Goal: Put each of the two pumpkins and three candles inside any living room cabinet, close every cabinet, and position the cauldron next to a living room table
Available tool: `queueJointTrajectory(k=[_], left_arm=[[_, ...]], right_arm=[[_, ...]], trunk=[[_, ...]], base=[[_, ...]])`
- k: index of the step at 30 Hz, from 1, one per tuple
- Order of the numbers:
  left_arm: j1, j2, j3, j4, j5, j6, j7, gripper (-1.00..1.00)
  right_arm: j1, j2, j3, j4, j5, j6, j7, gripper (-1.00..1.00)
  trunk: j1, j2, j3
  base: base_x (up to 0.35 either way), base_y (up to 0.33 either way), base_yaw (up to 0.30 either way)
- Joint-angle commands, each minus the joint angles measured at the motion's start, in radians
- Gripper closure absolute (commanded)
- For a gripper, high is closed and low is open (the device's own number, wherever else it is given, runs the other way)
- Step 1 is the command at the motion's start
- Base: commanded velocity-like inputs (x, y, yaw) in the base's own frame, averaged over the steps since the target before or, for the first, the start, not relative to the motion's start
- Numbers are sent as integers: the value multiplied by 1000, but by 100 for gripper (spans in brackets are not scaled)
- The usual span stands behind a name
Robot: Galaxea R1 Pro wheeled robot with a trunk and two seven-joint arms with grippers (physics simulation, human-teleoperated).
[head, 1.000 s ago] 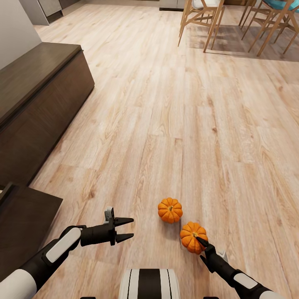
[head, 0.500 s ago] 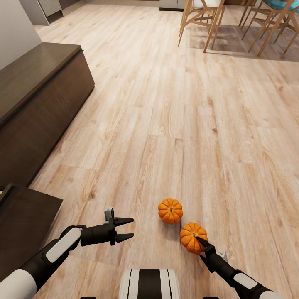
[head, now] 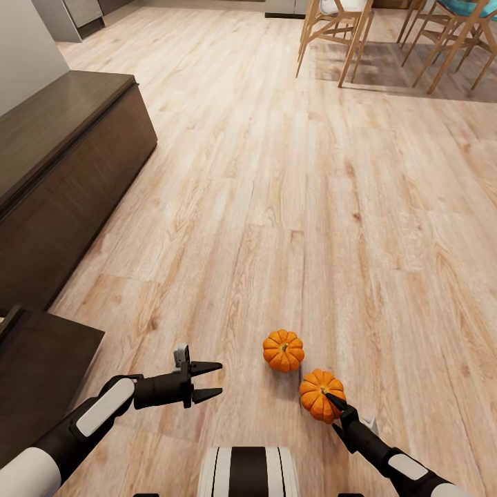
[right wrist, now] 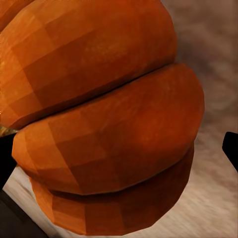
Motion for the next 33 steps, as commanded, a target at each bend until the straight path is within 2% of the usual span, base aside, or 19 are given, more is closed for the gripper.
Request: queueJointTrajectory(k=[1, 18, 19, 33], left_arm=[[-1, 1, -3, 1, 1, 2, -5, -100], [-1, 1, -3, 1, 1, 2, -5, -100], [-1, 1, -3, 1, 1, 2, -5, -100], [-1, 1, -3, 1, 1, 2, -5, -100]], right_arm=[[0, -1, 5, 3, -8, 2, -32, -100], [0, -1, 5, 3, -8, 2, -32, -100], [0, -1, 5, 3, -8, 2, -32, 100], [0, -1, 5, 3, -8, 2, -32, 100]], trunk=[[0, 0, -1], [0, 0, -1], [0, 0, -1], [0, 0, -1]], base=[[0, 0, 0], [0, 0, 0], [0, 0, 0], [0, 0, 0]])
